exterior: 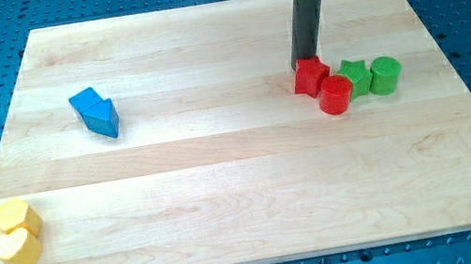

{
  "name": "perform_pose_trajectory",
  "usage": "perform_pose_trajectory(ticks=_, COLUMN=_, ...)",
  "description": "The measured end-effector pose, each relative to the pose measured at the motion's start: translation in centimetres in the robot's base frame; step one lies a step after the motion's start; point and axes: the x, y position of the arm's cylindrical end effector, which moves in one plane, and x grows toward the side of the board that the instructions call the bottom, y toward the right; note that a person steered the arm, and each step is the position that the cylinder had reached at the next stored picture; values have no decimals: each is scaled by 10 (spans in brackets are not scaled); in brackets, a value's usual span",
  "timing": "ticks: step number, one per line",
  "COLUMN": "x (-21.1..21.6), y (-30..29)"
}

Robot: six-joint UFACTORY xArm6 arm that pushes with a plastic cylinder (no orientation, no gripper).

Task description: Push the red blocks into the green star

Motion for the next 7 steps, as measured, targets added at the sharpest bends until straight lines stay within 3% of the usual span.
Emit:
perform_pose_trajectory(ticks=3, x=26, y=-25)
perform_pose_trajectory(ticks=4, x=40, y=-93)
perform_pose_trajectory(ticks=7, x=90, y=-165)
